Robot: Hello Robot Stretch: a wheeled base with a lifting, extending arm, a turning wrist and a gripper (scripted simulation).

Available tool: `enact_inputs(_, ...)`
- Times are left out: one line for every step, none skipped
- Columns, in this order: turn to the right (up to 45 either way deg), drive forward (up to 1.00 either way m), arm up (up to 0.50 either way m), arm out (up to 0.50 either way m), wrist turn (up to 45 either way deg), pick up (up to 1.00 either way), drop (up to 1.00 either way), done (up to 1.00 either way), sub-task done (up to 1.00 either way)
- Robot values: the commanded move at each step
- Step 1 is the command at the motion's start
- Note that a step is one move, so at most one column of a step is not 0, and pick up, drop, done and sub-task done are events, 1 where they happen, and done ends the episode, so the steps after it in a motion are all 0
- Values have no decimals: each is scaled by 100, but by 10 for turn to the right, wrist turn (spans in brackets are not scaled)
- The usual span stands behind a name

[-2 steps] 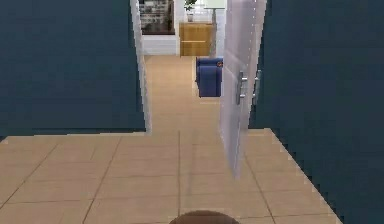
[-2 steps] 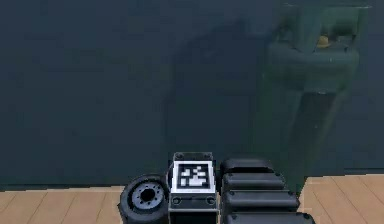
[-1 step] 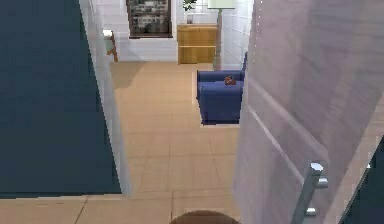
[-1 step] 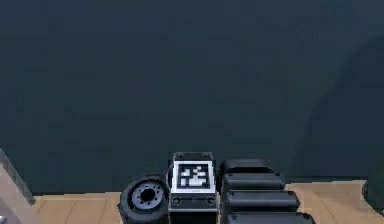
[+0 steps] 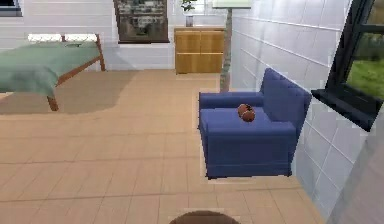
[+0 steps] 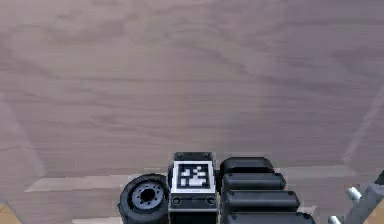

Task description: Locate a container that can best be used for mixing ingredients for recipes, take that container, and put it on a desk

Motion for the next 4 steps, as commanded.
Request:
enact_inputs(-60,0,0,0,0,0,0,0,0)
enact_inputs(0,25,0,0,0,0,0,0,0)
enact_inputs(-300,0,0,0,0,0,0,0,0)
enact_inputs(0,55,0,0,0,0,0,0,0)
